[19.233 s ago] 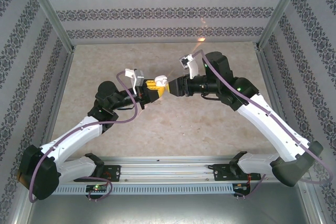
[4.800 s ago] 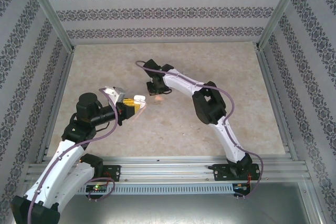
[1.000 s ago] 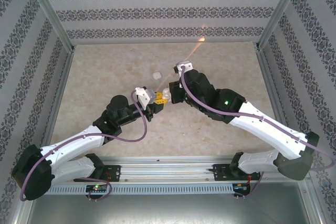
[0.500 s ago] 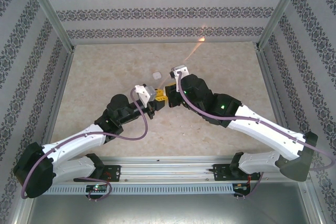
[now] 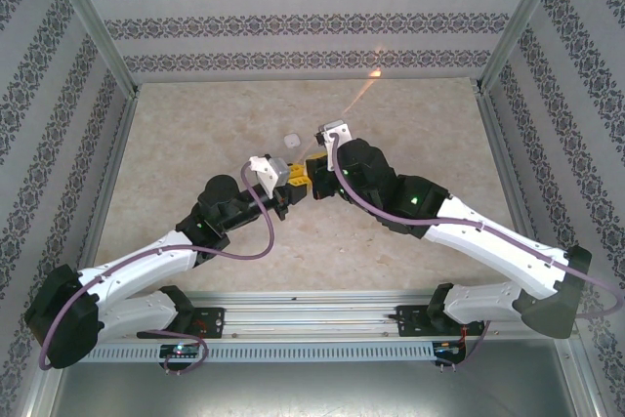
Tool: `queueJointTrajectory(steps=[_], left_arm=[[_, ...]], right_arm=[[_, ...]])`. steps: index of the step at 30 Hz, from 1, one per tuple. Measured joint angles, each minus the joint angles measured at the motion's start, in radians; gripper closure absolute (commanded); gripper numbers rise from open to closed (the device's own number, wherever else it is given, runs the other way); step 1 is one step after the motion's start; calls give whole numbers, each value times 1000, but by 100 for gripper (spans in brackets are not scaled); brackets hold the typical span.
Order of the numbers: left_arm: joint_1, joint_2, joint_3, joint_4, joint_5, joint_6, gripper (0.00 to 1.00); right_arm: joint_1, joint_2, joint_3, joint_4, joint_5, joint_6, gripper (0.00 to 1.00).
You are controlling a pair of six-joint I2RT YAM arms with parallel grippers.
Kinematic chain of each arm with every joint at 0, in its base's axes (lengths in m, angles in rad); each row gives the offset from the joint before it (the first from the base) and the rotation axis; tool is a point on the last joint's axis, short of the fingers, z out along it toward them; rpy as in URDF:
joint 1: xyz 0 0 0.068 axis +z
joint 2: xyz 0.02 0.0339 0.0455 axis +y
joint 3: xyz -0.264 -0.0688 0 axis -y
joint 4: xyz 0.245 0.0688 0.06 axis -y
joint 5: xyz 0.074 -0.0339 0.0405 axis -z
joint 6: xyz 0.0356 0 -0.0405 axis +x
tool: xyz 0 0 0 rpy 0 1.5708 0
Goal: Insert the wireless bluetooth earbuds into the charging case
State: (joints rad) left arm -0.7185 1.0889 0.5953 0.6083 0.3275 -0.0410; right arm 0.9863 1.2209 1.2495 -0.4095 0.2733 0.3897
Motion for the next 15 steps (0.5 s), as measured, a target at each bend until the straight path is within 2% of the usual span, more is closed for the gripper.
queueJointTrajectory(steps=[15], left_arm=[[-1, -2, -10, 35, 0, -43, 100]], right_arm=[[-3, -12, 8, -10, -3, 27, 97]])
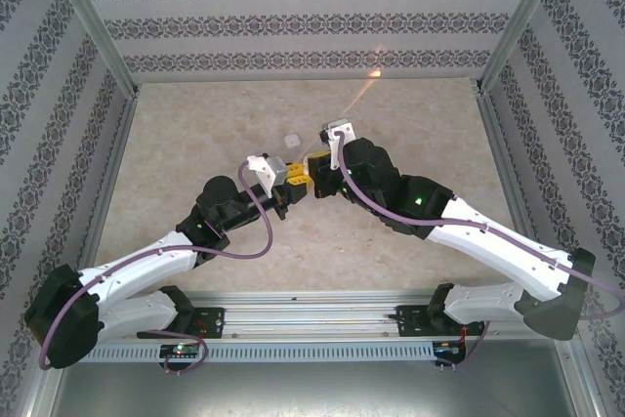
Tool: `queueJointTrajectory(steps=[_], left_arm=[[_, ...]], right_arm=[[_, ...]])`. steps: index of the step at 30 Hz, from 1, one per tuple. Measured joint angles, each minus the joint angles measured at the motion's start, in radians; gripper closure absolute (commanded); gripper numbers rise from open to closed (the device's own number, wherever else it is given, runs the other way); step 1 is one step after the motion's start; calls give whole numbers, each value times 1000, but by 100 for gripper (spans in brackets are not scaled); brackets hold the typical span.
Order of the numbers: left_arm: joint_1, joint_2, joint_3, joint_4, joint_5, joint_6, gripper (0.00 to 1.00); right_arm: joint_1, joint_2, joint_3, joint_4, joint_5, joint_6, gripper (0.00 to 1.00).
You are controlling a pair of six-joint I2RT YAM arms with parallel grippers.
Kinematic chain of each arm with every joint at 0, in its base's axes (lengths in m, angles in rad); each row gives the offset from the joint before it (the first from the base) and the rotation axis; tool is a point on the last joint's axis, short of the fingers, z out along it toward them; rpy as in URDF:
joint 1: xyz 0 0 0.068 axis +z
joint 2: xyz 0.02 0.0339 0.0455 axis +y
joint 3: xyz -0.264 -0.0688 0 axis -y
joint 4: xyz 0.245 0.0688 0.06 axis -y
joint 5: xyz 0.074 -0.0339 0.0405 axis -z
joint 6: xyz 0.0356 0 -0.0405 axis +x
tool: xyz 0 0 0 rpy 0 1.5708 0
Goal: Insert the wireless bluetooth earbuds into the charging case
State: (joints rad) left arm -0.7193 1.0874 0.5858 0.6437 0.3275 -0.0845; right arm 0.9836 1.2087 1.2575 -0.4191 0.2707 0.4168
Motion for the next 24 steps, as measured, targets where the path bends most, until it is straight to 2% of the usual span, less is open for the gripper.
queueJointTrajectory(steps=[24], left_arm=[[-1, -12, 0, 2, -20, -11, 100]], right_arm=[[0, 0, 20, -26, -10, 31, 97]])
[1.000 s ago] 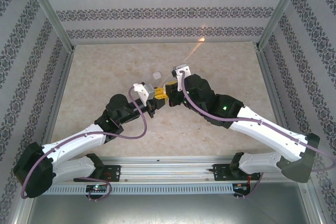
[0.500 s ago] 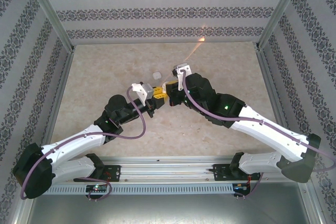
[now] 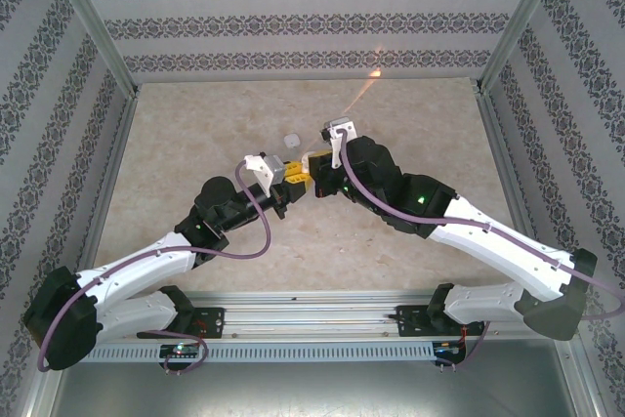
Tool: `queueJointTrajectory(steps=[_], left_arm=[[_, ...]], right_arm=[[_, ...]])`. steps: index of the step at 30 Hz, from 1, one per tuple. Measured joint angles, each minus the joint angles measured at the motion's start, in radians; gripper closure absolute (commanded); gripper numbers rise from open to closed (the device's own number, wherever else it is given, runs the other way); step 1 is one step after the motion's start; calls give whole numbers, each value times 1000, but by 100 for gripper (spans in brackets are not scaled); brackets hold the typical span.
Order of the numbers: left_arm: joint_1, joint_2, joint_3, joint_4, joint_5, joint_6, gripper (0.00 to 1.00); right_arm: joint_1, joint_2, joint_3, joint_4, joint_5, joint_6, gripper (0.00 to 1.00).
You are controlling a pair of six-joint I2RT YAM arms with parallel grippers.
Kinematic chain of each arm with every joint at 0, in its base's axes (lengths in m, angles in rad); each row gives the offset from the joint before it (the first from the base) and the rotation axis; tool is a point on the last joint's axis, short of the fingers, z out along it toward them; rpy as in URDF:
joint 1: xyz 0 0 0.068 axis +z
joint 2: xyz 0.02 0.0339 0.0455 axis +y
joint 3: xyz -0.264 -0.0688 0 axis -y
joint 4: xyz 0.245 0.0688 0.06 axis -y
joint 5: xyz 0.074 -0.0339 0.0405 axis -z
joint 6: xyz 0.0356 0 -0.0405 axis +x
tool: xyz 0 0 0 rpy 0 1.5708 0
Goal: Insert the wireless bluetooth earbuds into the charging case
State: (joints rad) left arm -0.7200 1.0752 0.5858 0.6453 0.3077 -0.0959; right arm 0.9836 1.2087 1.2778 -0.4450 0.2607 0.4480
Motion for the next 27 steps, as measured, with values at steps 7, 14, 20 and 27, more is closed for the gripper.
queueJointTrajectory(steps=[7, 14, 20, 27], left_arm=[[-6, 12, 0, 0, 1, -23, 100], [-6, 22, 0, 0, -6, -44, 100], [-6, 23, 0, 0, -22, -56, 100], [-6, 26, 0, -3, -37, -63, 100]], right_arm=[[0, -32, -51, 28, 0, 23, 96], [0, -41, -87, 64, 0, 23, 97], [0, -41, -101, 85, -5, 13, 96], [0, -19, -97, 74, -20, -7, 93]])
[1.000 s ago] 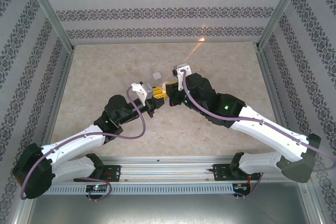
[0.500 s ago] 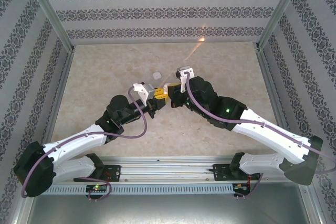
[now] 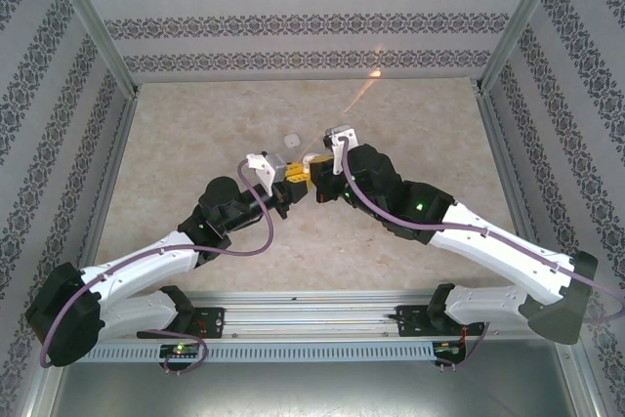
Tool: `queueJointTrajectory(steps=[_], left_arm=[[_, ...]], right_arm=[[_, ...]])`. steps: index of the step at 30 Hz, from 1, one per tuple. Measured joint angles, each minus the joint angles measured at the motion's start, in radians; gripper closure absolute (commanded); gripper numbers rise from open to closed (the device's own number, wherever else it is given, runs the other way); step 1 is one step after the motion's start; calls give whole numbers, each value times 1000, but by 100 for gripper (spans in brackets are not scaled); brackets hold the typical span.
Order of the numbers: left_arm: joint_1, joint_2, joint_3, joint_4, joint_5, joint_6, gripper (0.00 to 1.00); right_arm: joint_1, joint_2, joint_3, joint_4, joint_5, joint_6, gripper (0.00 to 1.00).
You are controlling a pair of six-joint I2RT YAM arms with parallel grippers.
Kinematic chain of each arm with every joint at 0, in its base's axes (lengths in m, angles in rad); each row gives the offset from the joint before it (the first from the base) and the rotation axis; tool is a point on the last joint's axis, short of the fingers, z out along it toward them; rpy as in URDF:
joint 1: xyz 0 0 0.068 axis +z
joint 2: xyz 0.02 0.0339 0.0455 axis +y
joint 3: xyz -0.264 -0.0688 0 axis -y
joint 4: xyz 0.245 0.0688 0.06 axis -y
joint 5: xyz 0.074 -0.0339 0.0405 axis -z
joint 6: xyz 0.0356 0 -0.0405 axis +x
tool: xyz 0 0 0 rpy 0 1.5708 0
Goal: Insert the wireless bluetooth earbuds into the charging case
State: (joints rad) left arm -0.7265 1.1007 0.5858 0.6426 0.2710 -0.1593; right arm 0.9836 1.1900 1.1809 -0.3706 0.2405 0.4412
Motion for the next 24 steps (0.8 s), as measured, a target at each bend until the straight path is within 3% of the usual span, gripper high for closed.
queueJointTrajectory(steps=[3, 12, 24], left_arm=[[0, 1, 0, -7, -14, 0, 100], [0, 0, 0, -5, -17, 0, 100], [0, 0, 4, 2, -17, 0, 100]], right_arm=[[-1, 23, 20, -16, 2, 0, 88], [-19, 63, 111, -122, -53, 51, 59], [-118, 95, 209, -226, -277, 122, 45]])
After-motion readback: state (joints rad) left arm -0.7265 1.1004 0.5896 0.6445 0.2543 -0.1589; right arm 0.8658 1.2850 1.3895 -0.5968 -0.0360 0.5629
